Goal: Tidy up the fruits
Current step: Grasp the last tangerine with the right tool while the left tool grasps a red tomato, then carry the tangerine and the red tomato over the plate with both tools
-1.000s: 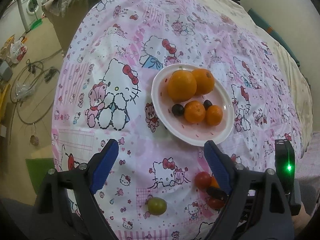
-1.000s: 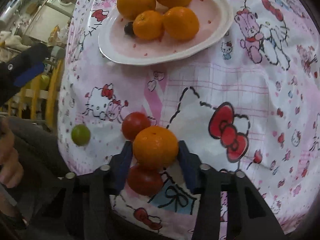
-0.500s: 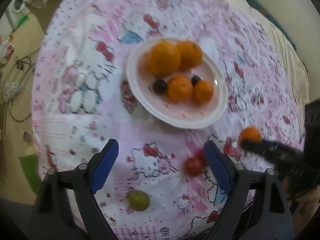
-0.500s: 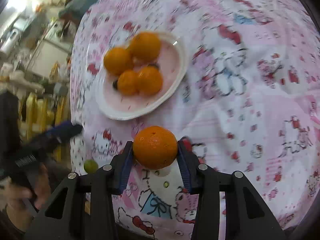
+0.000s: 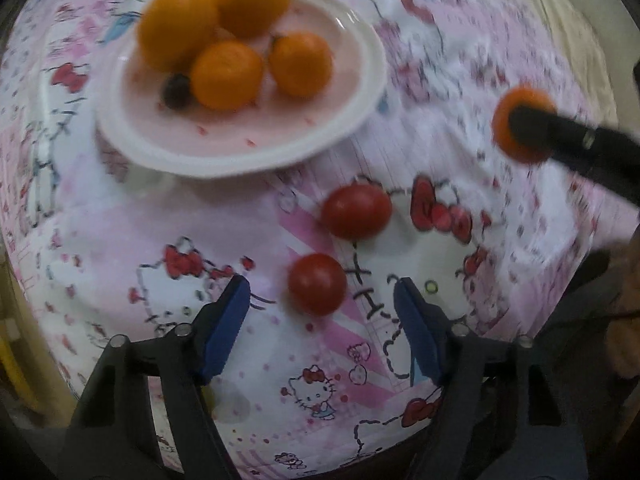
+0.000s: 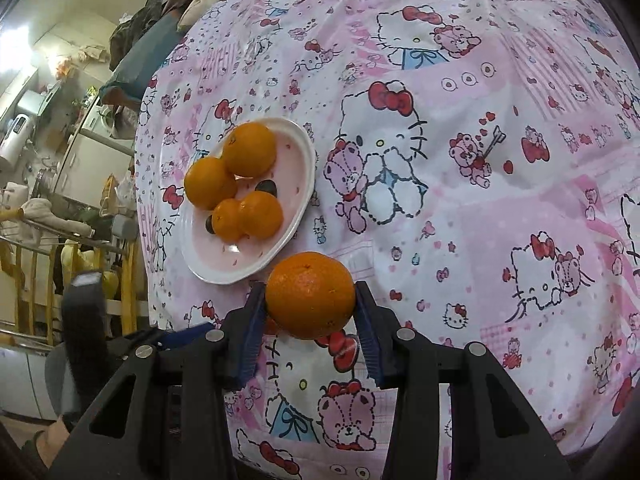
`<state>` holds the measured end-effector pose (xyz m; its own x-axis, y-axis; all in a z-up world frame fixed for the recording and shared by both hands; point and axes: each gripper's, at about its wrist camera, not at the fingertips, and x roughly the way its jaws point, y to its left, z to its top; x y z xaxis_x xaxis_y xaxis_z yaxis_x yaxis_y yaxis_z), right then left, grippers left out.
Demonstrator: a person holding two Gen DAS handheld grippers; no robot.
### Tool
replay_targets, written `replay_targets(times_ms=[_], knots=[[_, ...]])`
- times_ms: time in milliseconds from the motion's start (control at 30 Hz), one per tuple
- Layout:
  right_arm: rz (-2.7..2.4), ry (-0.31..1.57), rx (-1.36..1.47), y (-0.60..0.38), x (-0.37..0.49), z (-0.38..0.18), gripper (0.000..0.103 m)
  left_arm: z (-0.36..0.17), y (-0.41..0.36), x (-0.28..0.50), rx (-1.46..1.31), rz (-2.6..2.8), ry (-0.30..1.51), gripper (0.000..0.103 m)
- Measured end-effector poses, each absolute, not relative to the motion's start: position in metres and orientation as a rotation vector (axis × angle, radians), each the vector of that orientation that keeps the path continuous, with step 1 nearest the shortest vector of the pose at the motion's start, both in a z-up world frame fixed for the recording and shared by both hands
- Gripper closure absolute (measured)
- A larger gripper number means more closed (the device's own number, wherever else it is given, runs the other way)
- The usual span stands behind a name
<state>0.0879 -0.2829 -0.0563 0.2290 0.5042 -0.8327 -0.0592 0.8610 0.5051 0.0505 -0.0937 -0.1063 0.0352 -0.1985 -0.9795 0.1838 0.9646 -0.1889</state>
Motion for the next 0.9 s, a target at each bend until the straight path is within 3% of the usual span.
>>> replay_targets(times_ms=[167,233,267,900], knots=[[0.391,1.294,0.414,-0.289,0.089,-0.059,0.058,-0.112,-0.107,0.052,0.062,-0.296,1.512,0.052],[0.39,1.296,0.415,-0.29,0.089,-0.06,0.058,-0.112,-0.107,0.053,0.081,-0.282,1.514,0.074],[0.389,1.295,0.413,-0.29,0.089,-0.06,0.058,-0.112,-0.107,0.053,0.091,-0.276,1.517,0.077],[0.375,1.279,0.407,-0.291,0.088,-0.057,0.058,-0.077,-0.067,0.054,0.054,-0.152,1.382,0.077]])
